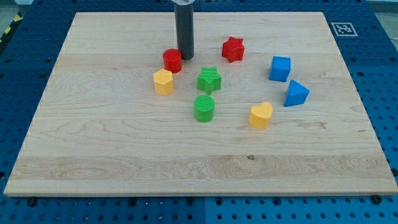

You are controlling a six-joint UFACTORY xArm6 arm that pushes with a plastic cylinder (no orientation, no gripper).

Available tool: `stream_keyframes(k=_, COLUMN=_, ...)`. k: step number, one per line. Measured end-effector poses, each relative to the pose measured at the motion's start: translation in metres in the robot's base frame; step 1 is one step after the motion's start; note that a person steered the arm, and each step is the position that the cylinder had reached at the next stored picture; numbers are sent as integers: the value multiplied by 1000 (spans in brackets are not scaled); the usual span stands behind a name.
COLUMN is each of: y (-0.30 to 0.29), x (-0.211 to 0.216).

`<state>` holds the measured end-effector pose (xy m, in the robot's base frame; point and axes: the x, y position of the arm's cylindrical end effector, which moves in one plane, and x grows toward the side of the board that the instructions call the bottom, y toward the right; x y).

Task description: Push the green star towards red circle

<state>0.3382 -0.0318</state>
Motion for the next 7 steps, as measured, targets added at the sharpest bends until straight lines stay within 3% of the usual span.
stream_keyframes(k=3, y=42, x=6)
stream_keyframes(k=7, y=88, x=45)
